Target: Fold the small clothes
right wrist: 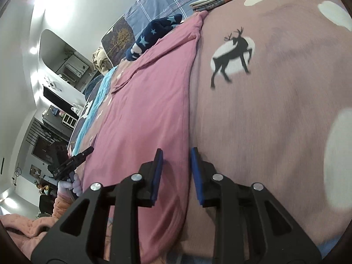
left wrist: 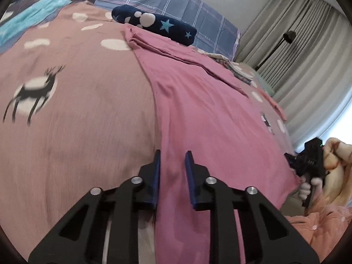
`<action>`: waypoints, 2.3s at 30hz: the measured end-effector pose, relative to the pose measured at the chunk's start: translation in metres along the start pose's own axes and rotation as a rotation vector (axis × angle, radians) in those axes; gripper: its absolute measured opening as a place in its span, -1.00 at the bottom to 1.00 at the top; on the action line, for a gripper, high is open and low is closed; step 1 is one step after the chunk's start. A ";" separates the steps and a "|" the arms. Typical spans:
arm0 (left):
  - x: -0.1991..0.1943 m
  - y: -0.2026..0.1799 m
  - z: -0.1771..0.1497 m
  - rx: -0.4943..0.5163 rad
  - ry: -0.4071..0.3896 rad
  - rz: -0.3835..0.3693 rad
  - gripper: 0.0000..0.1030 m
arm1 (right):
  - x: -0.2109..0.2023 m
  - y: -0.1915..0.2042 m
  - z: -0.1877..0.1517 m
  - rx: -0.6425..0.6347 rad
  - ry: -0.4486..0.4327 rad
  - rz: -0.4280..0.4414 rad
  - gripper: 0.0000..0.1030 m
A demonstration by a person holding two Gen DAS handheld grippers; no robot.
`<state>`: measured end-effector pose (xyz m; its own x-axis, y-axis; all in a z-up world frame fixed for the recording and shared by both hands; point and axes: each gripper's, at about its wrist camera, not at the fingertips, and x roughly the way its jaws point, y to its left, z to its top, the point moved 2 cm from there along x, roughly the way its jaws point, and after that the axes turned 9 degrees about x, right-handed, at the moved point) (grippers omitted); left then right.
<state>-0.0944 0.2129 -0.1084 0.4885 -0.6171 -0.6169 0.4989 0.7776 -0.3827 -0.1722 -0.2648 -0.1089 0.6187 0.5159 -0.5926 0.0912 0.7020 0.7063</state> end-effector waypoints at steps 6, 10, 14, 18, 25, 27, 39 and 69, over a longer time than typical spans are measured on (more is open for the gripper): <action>-0.025 -0.011 -0.025 0.013 -0.005 -0.017 -0.44 | -0.012 0.003 -0.028 0.013 0.013 0.007 -0.36; -0.032 -0.014 -0.037 0.021 -0.018 -0.028 -0.41 | -0.011 0.009 -0.039 -0.016 0.023 -0.005 -0.18; -0.032 -0.013 -0.040 -0.005 -0.016 -0.048 -0.97 | -0.006 0.015 -0.042 -0.043 0.017 -0.027 -0.26; -0.057 -0.025 -0.028 -0.007 -0.105 -0.053 -0.97 | -0.014 0.022 -0.034 -0.019 -0.006 -0.004 -0.91; -0.109 -0.067 0.015 0.078 -0.335 -0.133 -0.97 | -0.070 0.051 0.020 0.001 -0.191 0.245 -0.95; -0.106 -0.064 0.007 0.058 -0.335 -0.135 -0.97 | -0.072 0.051 0.018 -0.011 -0.191 0.235 -0.95; -0.049 -0.029 -0.052 -0.090 -0.104 -0.056 -0.30 | -0.027 -0.010 -0.028 0.072 -0.053 0.038 -0.84; -0.164 -0.121 0.018 0.140 -0.509 -0.137 -0.96 | -0.159 0.087 -0.016 -0.219 -0.445 0.092 -0.94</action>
<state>-0.2217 0.2173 0.0516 0.6799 -0.7191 -0.1436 0.6560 0.6840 -0.3191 -0.2753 -0.2776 0.0408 0.8937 0.3545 -0.2750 -0.1158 0.7745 0.6219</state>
